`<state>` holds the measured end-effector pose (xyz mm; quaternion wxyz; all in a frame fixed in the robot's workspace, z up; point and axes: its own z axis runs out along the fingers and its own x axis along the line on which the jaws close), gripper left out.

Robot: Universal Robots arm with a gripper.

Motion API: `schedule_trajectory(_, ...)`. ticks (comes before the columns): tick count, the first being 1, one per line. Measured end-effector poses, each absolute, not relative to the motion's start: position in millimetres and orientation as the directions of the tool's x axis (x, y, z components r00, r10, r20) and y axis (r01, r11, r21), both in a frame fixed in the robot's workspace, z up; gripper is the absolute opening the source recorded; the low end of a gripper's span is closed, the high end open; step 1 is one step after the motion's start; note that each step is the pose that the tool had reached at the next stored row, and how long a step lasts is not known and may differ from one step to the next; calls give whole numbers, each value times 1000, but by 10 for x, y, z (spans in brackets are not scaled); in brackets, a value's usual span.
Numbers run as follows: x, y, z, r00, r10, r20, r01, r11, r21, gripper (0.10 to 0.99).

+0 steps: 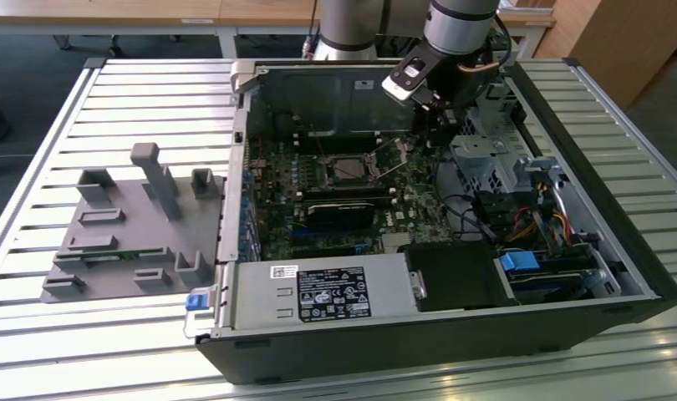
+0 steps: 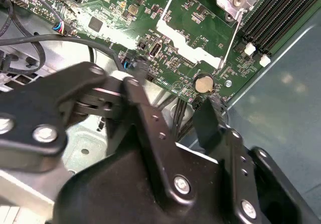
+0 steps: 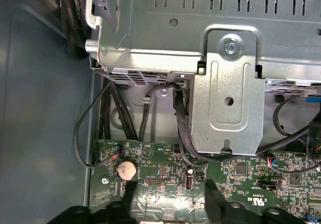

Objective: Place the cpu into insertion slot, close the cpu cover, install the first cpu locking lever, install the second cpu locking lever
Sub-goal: 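Close the cpu cover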

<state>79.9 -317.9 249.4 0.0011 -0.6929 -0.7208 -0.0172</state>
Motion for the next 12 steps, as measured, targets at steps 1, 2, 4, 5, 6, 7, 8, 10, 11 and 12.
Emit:
schedule_trajectory(1,799,-3179,2494,-40,999,25,999,39,23,592)
schedule_trajectory(2,799,-3179,2494,-40,999,25,999,39,23,592)
schedule_trajectory(4,799,-3179,2494,-40,999,25,999,39,23,471)
schedule_trajectory(5,799,-3179,2495,-40,999,25,999,39,23,471)
schedule_trajectory(6,799,-3179,2495,-40,999,25,999,39,23,412)
schedule_trajectory(7,799,-3179,2495,-40,999,25,999,39,23,357)
schedule_trajectory(8,799,-3179,2495,-40,999,25,999,39,23,357)
schedule_trajectory(10,799,-3179,2495,-40,999,25,999,39,23,239)
schedule_trajectory(11,799,-3179,2495,-40,999,25,999,39,23,239)
schedule_trajectory(12,799,-3179,2495,-40,999,25,999,39,23,180)
